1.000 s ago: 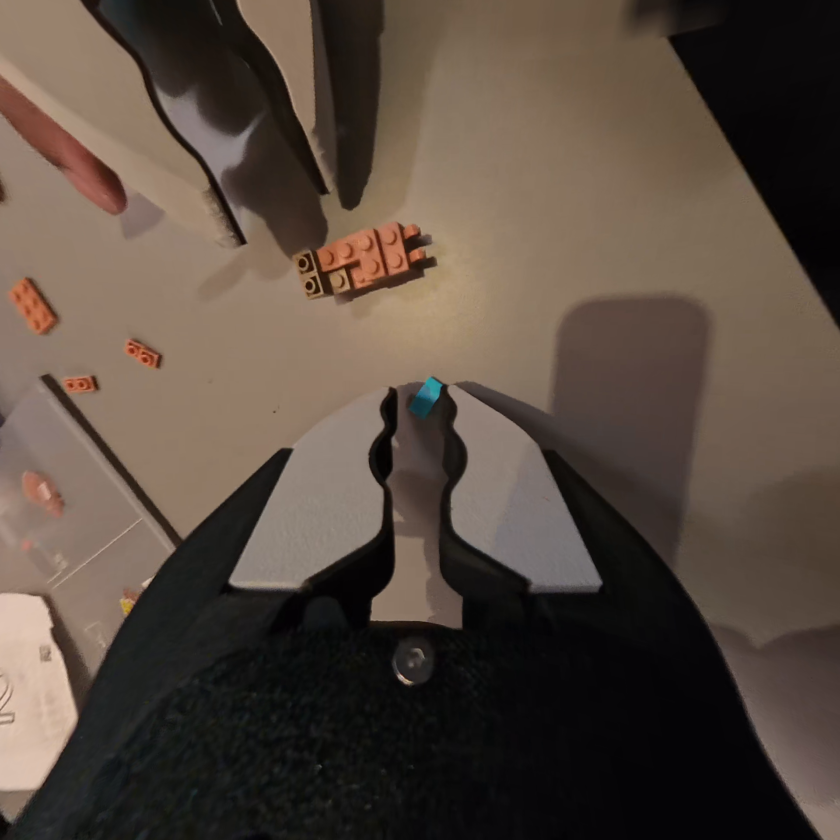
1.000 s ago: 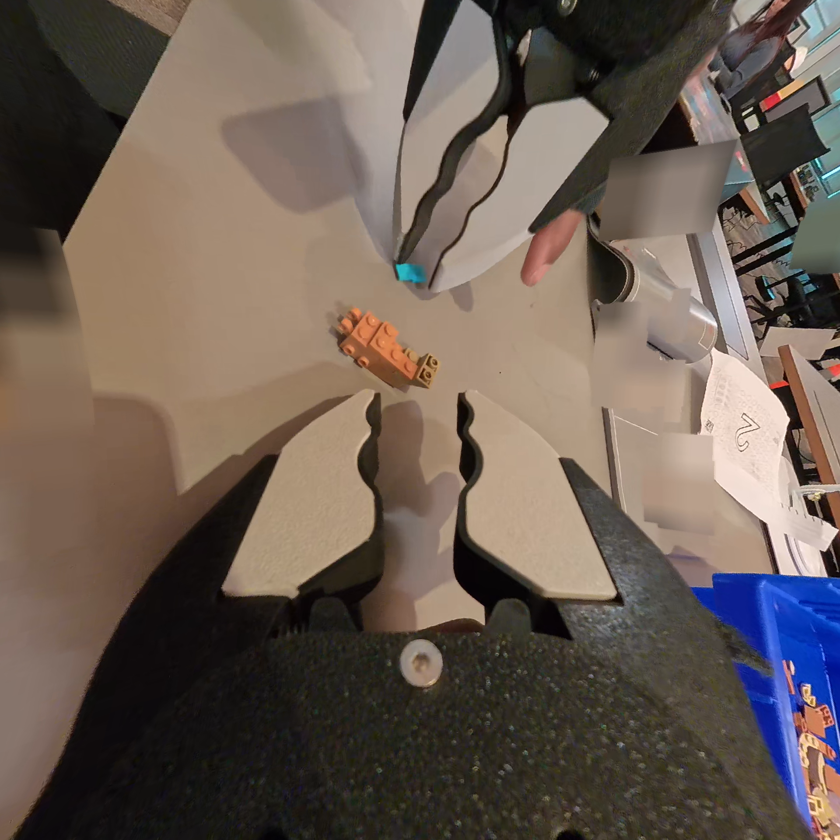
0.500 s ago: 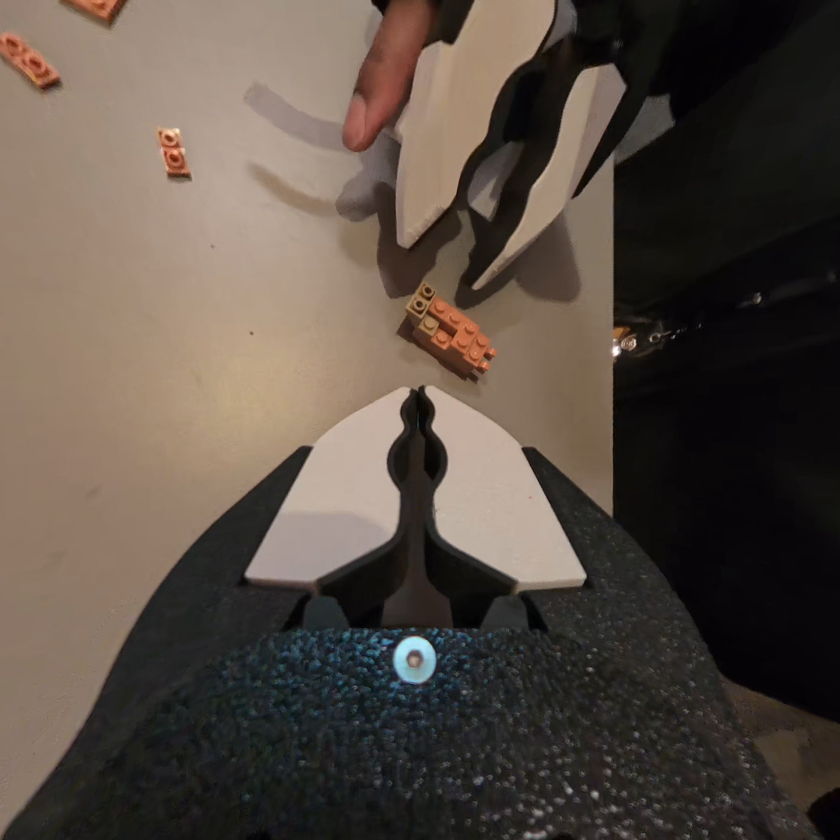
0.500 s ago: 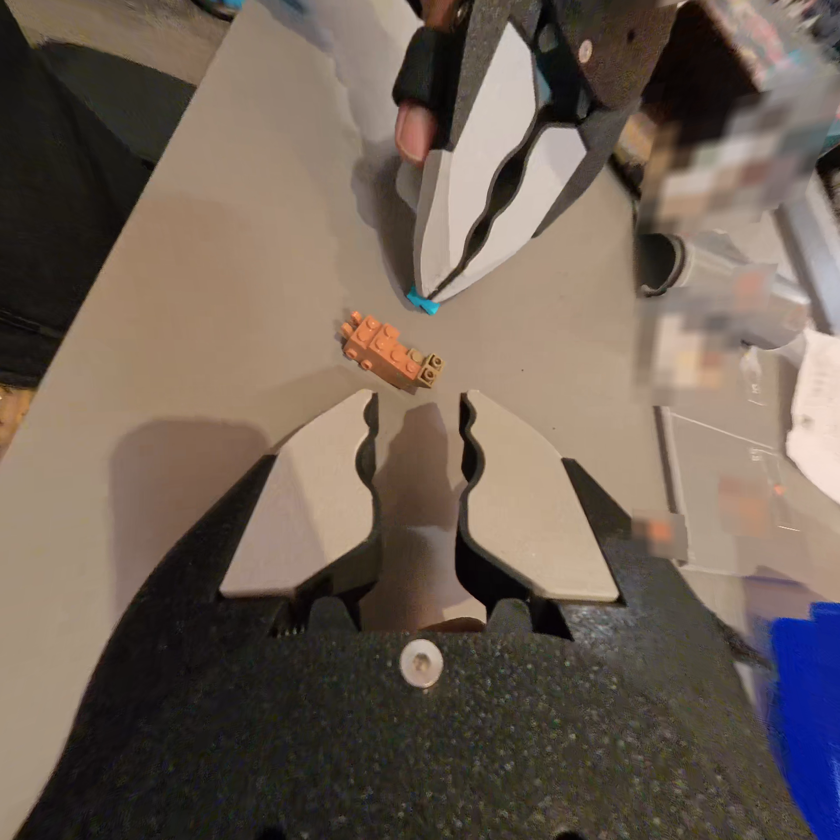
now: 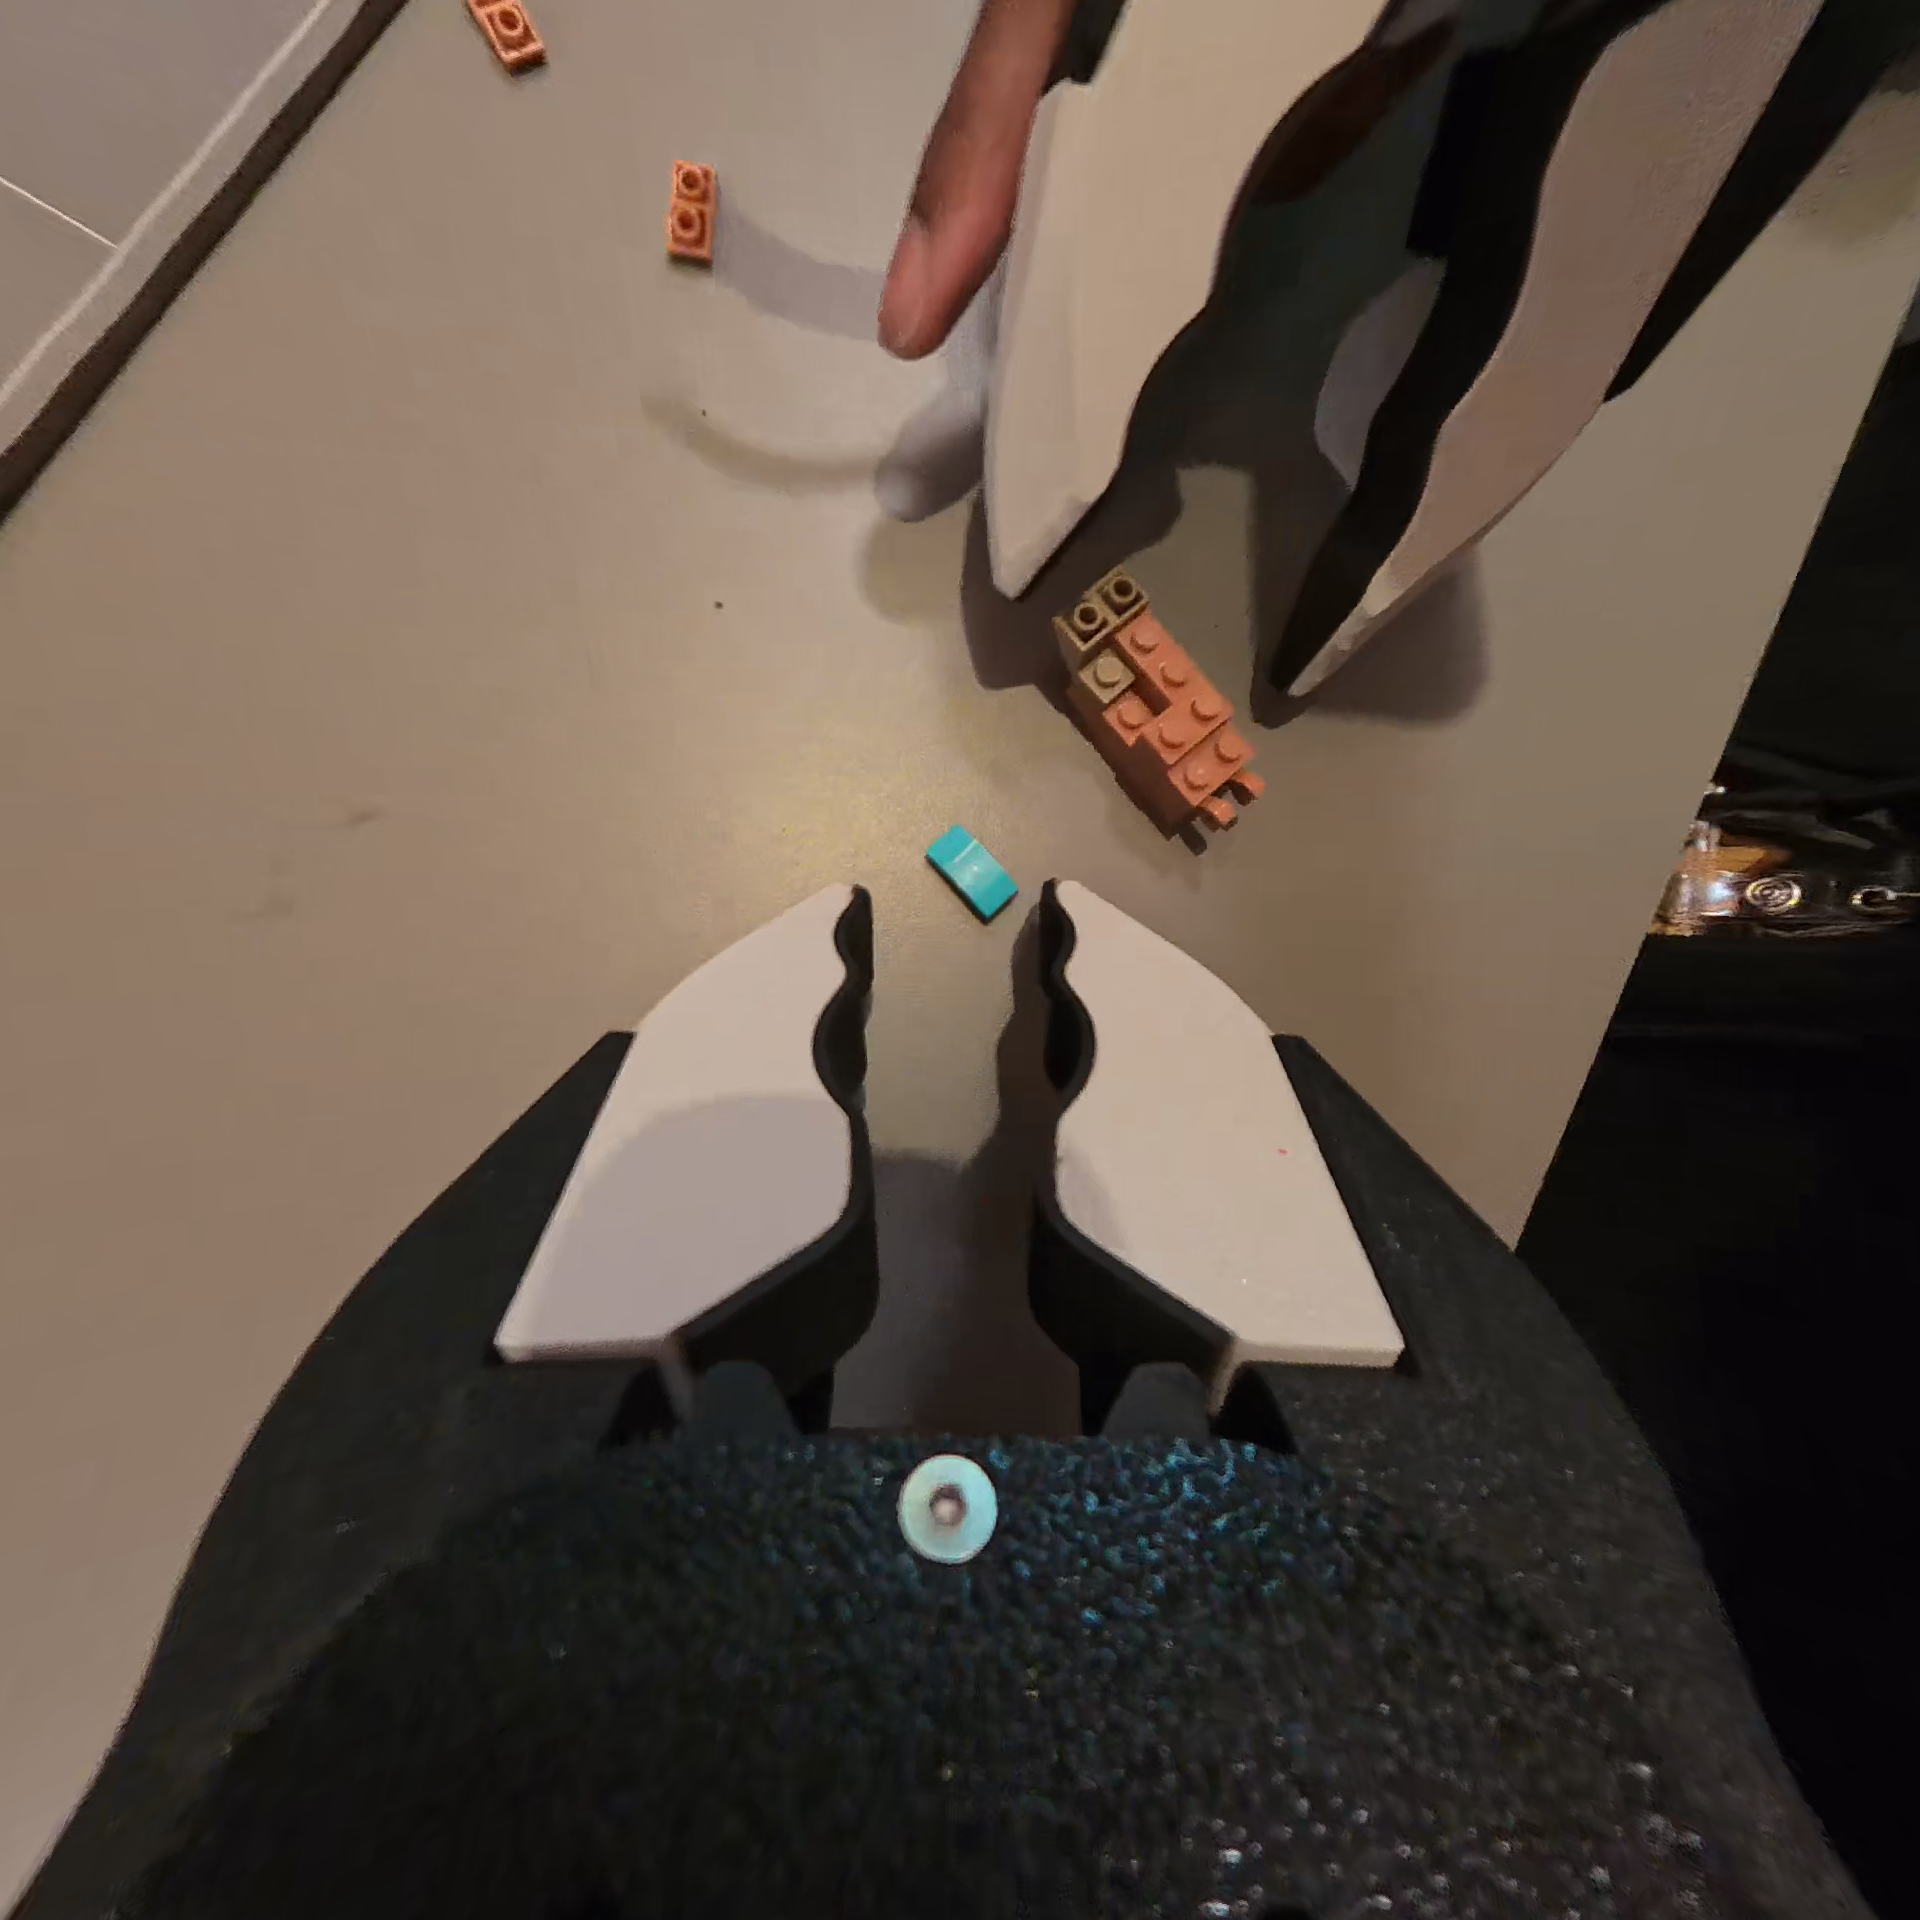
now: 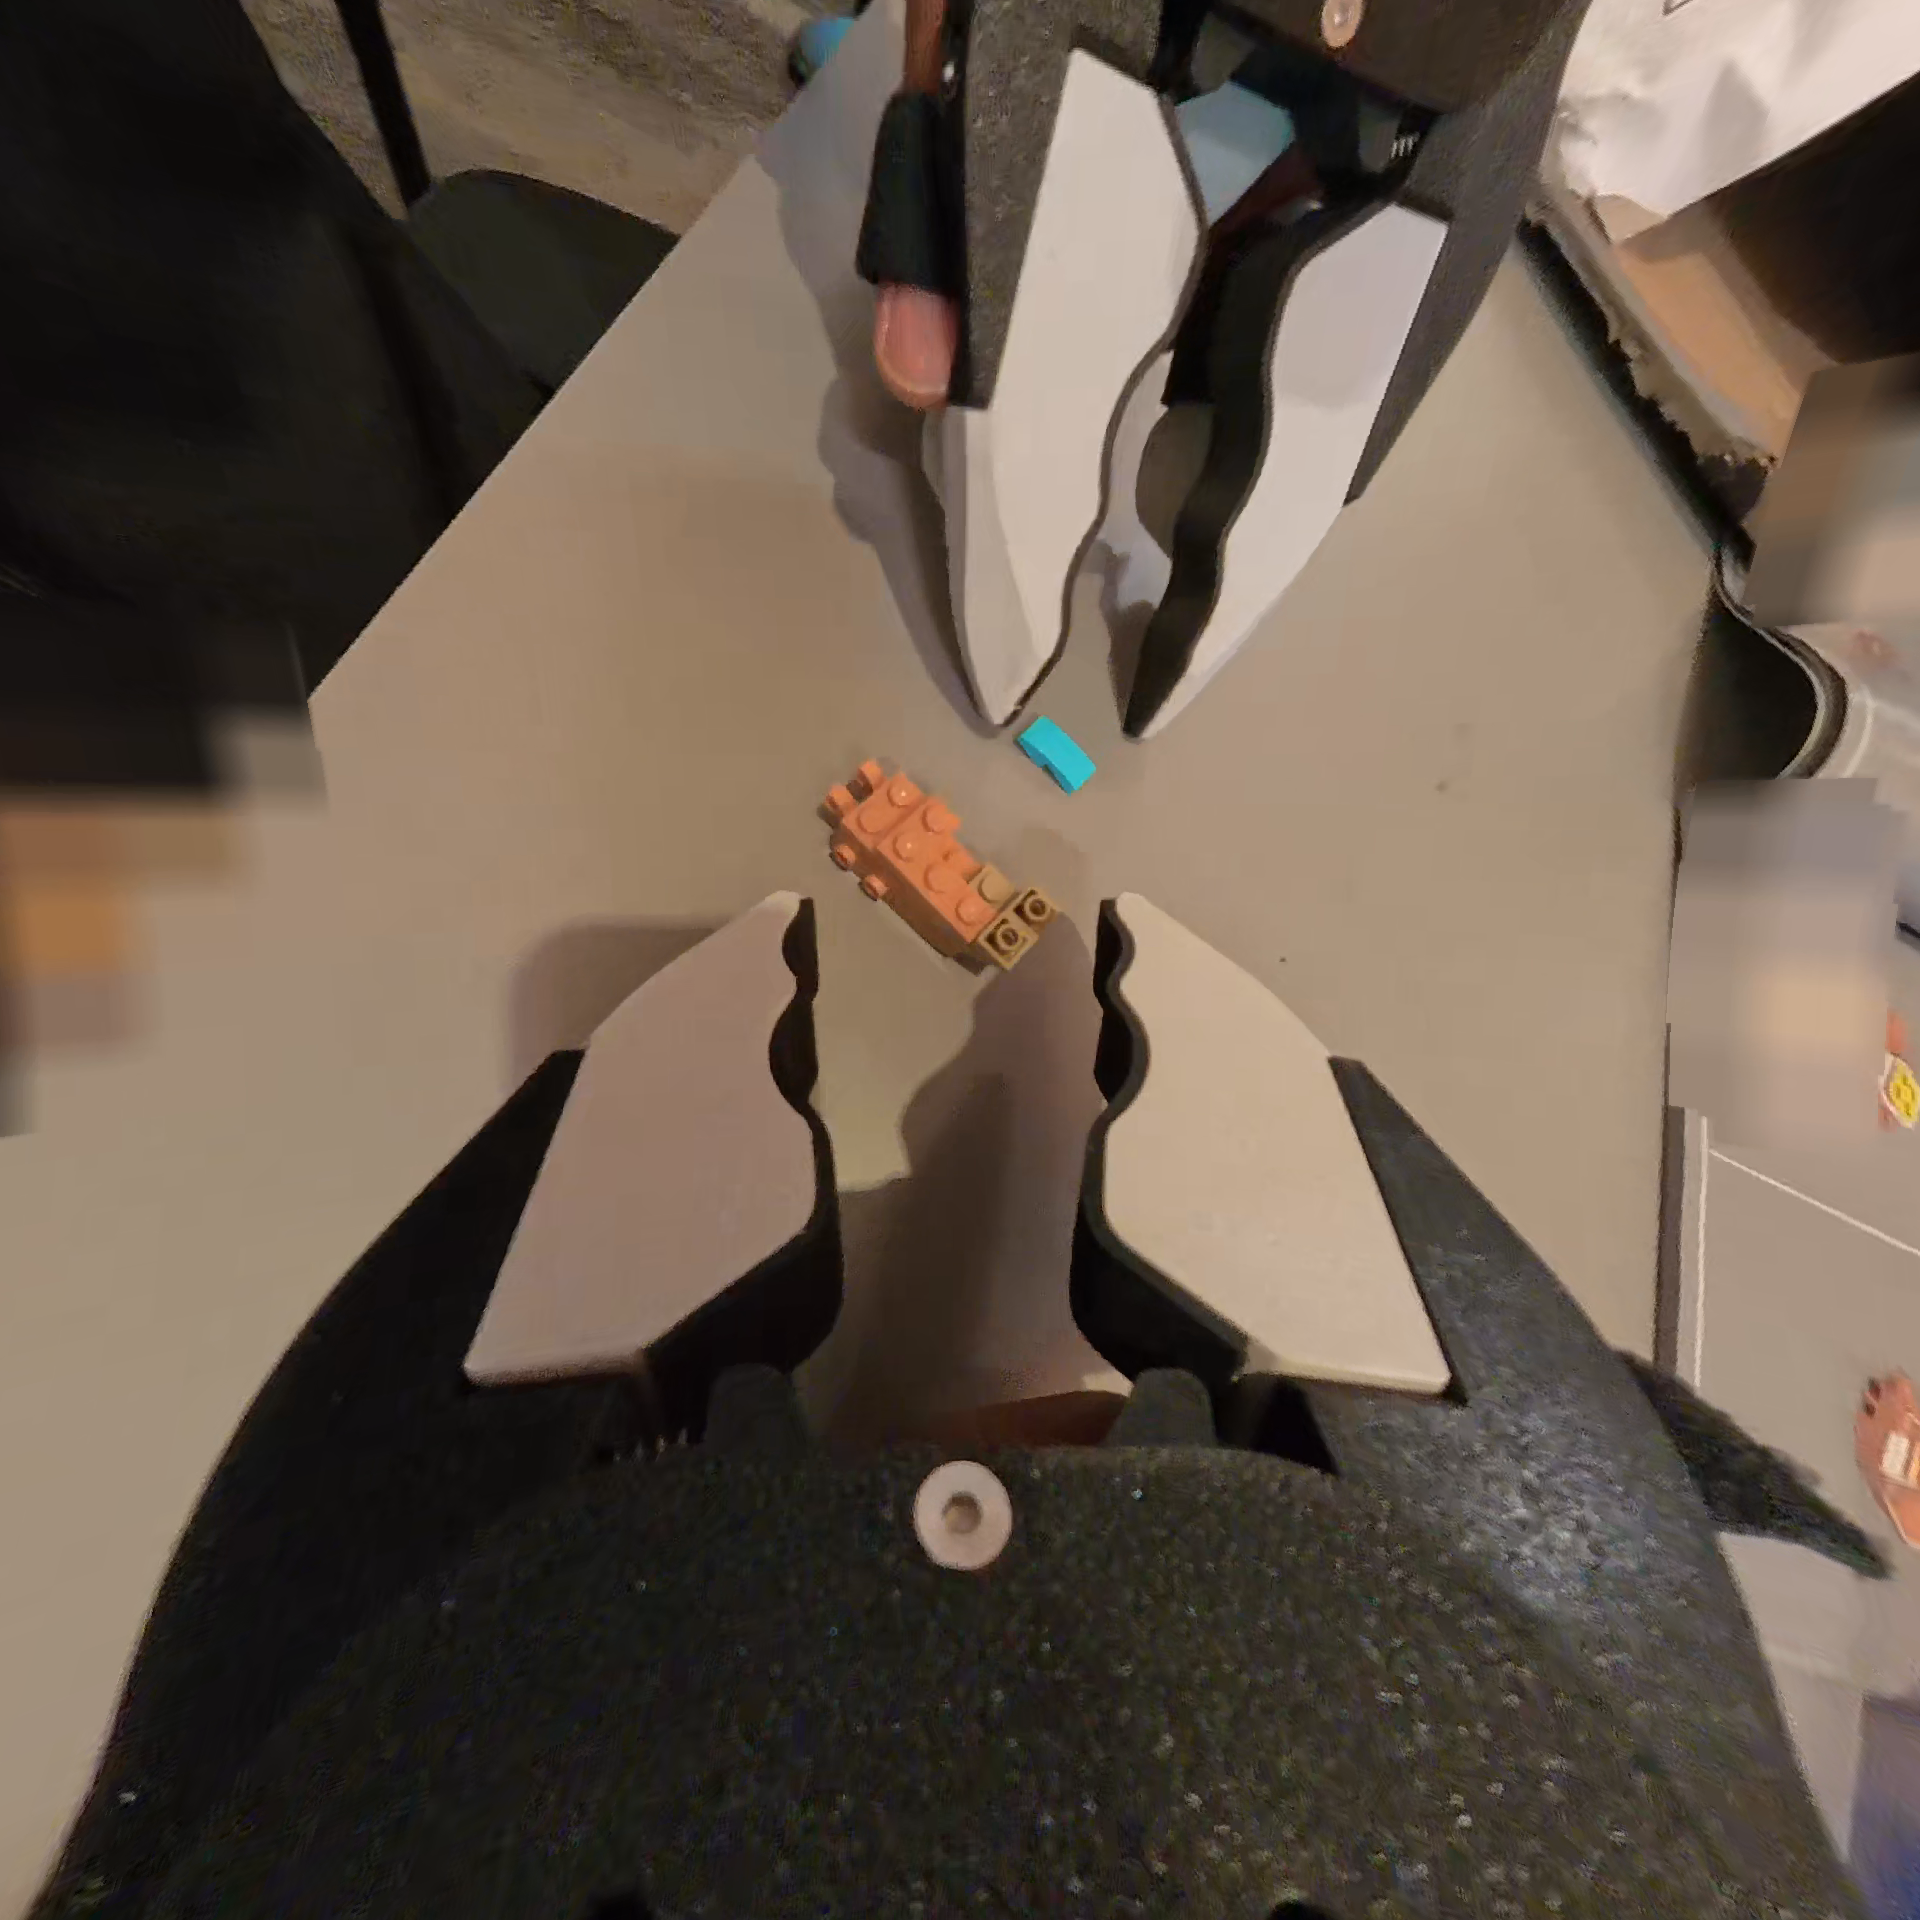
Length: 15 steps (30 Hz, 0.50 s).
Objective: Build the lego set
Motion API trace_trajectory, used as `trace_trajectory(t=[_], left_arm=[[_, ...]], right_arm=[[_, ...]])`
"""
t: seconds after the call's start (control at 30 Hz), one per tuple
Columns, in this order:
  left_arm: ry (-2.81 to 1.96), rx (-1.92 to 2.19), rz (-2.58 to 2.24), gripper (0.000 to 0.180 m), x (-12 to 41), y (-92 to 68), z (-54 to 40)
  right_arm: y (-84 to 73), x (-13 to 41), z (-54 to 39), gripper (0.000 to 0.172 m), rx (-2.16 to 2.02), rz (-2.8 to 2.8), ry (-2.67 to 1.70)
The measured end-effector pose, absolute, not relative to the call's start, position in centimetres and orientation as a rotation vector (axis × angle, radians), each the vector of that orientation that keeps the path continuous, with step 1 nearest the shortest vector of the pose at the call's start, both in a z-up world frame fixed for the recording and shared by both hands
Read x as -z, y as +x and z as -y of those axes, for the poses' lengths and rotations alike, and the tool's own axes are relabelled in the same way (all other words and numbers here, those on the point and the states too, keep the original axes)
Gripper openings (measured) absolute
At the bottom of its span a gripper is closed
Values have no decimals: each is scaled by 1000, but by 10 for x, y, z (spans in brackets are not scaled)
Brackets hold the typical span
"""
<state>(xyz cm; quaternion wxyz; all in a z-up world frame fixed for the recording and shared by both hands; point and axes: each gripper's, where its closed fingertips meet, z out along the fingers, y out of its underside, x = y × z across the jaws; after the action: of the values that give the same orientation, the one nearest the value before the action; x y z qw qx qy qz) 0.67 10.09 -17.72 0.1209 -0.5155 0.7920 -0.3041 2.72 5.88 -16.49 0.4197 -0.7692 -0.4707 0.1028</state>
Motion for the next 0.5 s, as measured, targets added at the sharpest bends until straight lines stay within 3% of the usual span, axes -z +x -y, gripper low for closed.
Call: trace_trajectory(t=[0.13,0.2,0.33,0.5], left_arm=[[-1452,800,-2308,25,179,10,-97],[-1414,778,-2320,10,180,11,-96],[-1383,808,-2338,9,180,14,-94],[-1341,840,-2331,8,175,15,-94]], right_arm=[[25,172,-58,48,-372,1220,-1999],[24,172,-60,42,-372,1208,-2015],[27,170,-66,25,-297,1156,-1997],[29,163,-66,22,-138,1119,-1917]])
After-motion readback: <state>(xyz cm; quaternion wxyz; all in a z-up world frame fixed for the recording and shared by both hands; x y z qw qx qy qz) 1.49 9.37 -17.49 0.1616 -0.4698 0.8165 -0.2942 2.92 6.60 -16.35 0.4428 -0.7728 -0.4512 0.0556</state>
